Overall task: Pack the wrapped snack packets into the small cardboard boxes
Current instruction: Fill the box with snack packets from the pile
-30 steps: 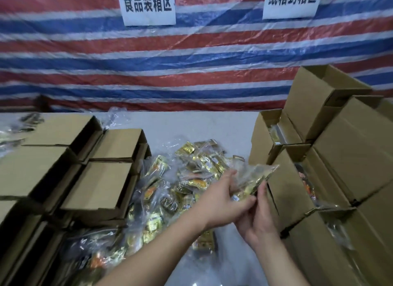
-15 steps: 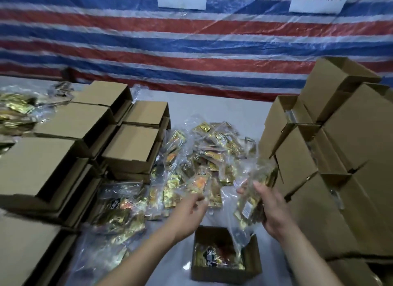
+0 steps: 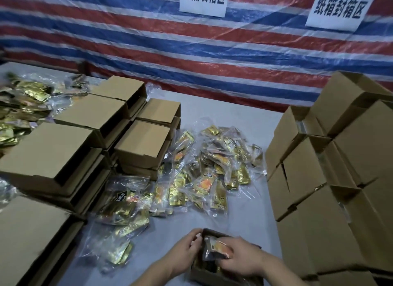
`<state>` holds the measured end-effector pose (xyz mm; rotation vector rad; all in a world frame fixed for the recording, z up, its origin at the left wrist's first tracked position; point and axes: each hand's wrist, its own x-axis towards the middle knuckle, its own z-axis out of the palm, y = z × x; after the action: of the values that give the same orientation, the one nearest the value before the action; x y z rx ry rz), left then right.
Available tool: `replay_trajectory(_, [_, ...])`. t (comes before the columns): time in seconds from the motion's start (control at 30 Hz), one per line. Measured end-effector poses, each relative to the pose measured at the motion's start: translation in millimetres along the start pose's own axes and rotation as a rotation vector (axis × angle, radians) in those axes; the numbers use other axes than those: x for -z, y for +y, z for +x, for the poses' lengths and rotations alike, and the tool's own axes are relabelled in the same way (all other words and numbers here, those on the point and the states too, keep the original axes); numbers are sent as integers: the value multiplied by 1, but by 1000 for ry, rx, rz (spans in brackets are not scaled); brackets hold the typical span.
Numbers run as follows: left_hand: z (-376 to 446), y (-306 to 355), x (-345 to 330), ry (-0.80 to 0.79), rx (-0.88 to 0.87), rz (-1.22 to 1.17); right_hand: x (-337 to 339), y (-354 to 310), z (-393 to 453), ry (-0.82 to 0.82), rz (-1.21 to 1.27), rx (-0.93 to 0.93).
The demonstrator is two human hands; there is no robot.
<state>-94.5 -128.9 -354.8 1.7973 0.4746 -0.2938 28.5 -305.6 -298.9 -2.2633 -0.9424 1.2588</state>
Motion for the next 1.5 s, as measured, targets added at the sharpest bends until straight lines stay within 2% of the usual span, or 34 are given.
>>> replay_trajectory(0.17, [1,-8,-8,5,-9,-61,-24,11,27,-106,-248,-56])
replay_trajectory(0.33, [3,-9,-6,11,7,-14,-22,13,30,-198,-9,-170])
replay_trajectory(0.4, [4,-8,-4,-1,5,3,-13,10,22,-176,29,-164])
replay_trajectory(0.5, [6,-6,-4,-9,21,19,-9,11,16,-24,-114,-156])
replay_trajectory(0.53, [6,-6,-5,-8,24,21,-9,11,17,-17,-172,-172])
replay_trajectory(0.67, [4,-8,-6,-5,28,51,-25,7,19,-190,-235,-264])
replay_trajectory(0.83, [2,-7,-8,0,59,76,-31,13,16,-159,-166,-302])
replay_trajectory(0.9, [5,-4,-7,11,76,67,-27,14,8,-70,-160,-226])
replay_trajectory(1.0, [8,3,-6,7,123,112,-8,15,-6,310,-153,-106])
replay_trajectory(1.07, [10,7,-7,-10,135,110,8,18,-10,519,-266,0])
replay_trajectory(1.1, [11,11,-9,-13,139,104,16,20,-10,533,-348,14])
replay_trajectory(1.17, [15,20,-12,-3,144,72,23,27,-8,427,-460,-58])
replay_trajectory(1.27, [19,32,-22,67,160,32,14,38,-5,258,-472,-162])
replay_trajectory(1.33, [17,37,-30,152,198,24,4,45,-6,266,-419,-184])
replay_trajectory(1.4, [12,40,-43,240,320,2,2,49,-9,308,-389,-201])
replay_trajectory(1.5, [4,48,-56,255,487,-96,2,46,-14,333,-367,-224])
